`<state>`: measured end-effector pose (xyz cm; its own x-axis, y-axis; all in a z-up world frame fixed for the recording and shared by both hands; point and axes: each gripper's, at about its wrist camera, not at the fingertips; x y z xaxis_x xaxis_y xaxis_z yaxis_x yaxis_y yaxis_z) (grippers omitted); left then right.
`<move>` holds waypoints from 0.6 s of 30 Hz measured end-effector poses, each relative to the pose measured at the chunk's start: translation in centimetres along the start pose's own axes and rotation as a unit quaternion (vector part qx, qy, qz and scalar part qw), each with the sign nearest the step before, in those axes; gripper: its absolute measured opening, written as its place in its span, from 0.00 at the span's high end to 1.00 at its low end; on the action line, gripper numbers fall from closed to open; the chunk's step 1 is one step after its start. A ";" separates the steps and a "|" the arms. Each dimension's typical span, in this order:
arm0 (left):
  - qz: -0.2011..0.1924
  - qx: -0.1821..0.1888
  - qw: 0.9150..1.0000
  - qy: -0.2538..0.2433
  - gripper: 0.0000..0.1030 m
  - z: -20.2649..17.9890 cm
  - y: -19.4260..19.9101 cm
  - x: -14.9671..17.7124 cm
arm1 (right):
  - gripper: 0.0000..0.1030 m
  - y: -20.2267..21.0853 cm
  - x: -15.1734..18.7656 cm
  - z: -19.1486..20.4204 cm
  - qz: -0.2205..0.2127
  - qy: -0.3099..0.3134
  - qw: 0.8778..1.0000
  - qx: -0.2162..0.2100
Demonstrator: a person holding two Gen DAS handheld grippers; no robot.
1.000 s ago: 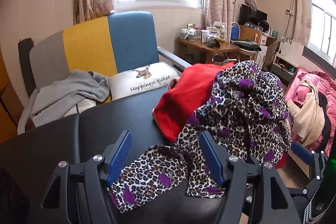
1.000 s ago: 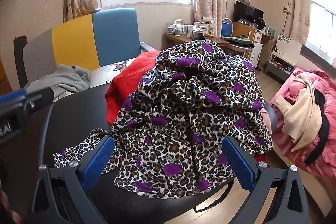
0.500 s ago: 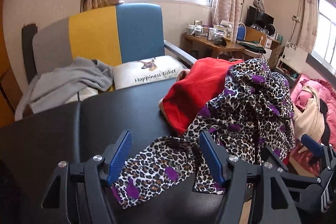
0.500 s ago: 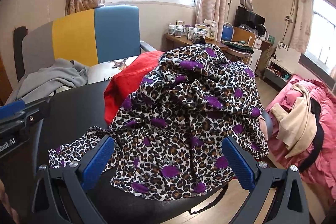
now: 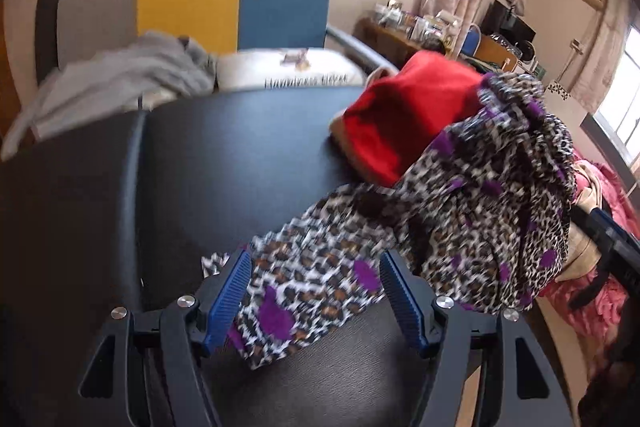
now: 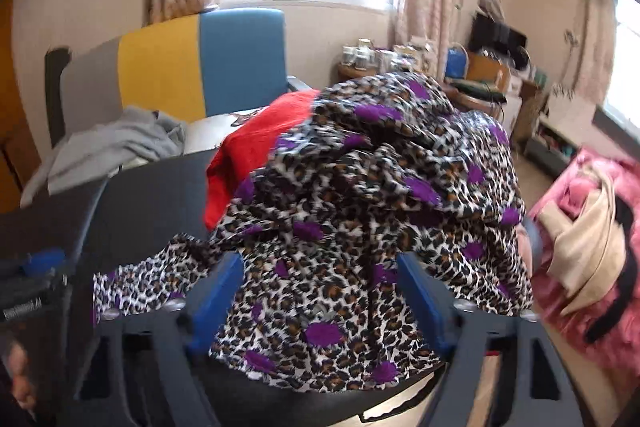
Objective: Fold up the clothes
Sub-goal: 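Grasp the leopard-print garment with both grippers and lift it off the pile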
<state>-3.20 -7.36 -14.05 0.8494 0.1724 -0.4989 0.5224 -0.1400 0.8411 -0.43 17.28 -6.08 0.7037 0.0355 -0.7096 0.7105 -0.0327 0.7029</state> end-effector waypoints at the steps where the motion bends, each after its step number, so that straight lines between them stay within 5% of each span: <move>1: 0.004 -0.002 1.000 0.004 0.34 0.3 -0.4 0.0 | 0.26 -0.3 -0.2 -0.5 -0.002 -0.005 1.000 0.003; 4: 0.010 0.007 1.000 0.002 0.35 0.5 -1.4 -0.4 | 0.26 -0.7 -0.9 -1.2 -0.013 -0.008 1.000 0.011; 12: 0.014 0.031 0.993 -0.111 0.35 -5.3 -4.9 -4.7 | 0.21 -1.8 -3.2 -2.3 -0.031 0.019 0.999 0.024; 18: 0.002 0.033 0.983 -0.180 0.34 -9.8 -7.6 -8.4 | 0.16 -3.4 -7.6 -4.5 -0.042 0.009 0.998 -0.035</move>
<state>-15.06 1.84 -14.21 0.8167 -0.1830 -0.5473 0.5125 -0.2059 0.8336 -8.18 21.58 -2.89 0.6416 0.0533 -0.7652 0.7643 0.0402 0.6436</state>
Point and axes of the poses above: each gripper's, at about its wrist camera, not at the fingertips, and y roughly against the way its jaws point, z to its left, x to its underside, and after that the axes turned 7 degrees about z, right-handed
